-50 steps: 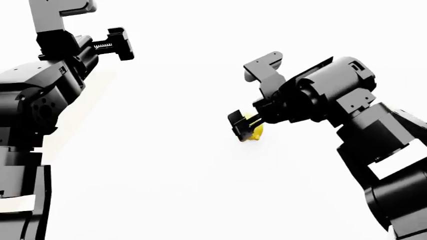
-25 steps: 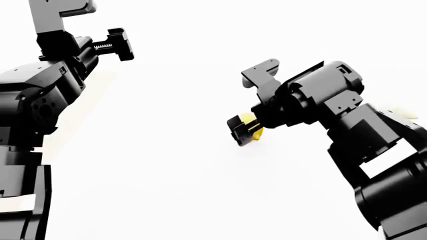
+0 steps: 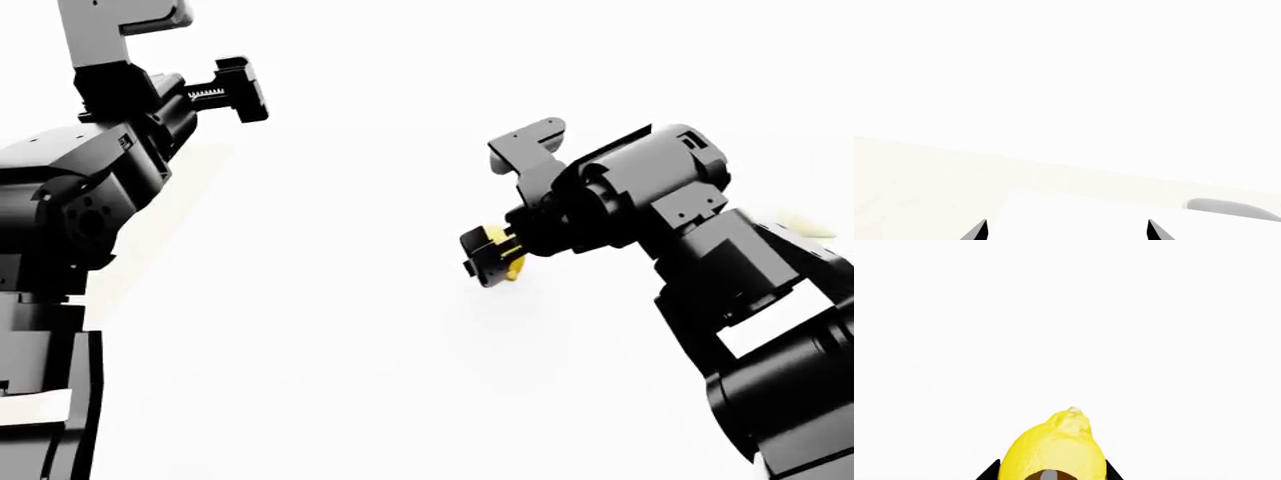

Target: Pick the lemon from the counter and place it in the cabinet.

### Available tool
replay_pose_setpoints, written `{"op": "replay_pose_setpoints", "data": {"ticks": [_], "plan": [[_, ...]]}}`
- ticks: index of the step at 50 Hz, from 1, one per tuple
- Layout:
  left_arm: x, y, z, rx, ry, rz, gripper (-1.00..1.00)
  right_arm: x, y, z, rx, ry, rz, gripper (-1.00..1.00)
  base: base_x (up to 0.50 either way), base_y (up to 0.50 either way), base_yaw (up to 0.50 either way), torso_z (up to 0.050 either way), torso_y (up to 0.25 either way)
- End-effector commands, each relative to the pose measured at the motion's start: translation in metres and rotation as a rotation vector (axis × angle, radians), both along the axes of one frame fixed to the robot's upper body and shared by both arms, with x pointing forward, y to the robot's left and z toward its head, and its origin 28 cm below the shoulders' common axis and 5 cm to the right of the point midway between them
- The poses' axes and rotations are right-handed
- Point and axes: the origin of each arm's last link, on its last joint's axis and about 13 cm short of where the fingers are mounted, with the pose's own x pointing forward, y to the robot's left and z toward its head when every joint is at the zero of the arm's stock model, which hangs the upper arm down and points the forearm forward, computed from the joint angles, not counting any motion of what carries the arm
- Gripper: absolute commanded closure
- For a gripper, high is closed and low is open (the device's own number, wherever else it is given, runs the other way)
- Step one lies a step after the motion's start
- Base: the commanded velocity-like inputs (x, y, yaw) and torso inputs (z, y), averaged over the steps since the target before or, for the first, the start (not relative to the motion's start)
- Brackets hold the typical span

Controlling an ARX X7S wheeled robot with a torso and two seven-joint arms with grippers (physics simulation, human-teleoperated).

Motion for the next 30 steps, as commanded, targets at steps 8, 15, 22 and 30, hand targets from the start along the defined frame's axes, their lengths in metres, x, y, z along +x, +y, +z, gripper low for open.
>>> {"op": "replay_pose_setpoints", "data": {"ticks": [8,15,22,30], "plan": [[0.001,0.000,0.001,0.005,-0.002,0.002,-1.00,0.006,-0.001,0.037,0.114,-0.165,-0.021,1.00,0.00,0.00,0.00,0.000,0.000],[-0.001,0.000,0.001,0.010,-0.003,0.005,-1.00,0.009,-0.003,0.070,0.207,-0.280,-0.028,1.00,0.00,0.00,0.00,0.000,0.000],[-0.001,0.001,0.006,0.030,-0.005,0.012,-1.00,0.008,-0.004,0.089,0.273,-0.443,-0.095,1.00,0.00,0.00,0.00,0.000,0.000],[-0.005,0.003,0.019,0.070,-0.008,0.003,-1.00,0.011,-0.003,0.106,0.340,-0.582,-0.195,1.00,0.00,0.00,0.00,0.000,0.000]]}}
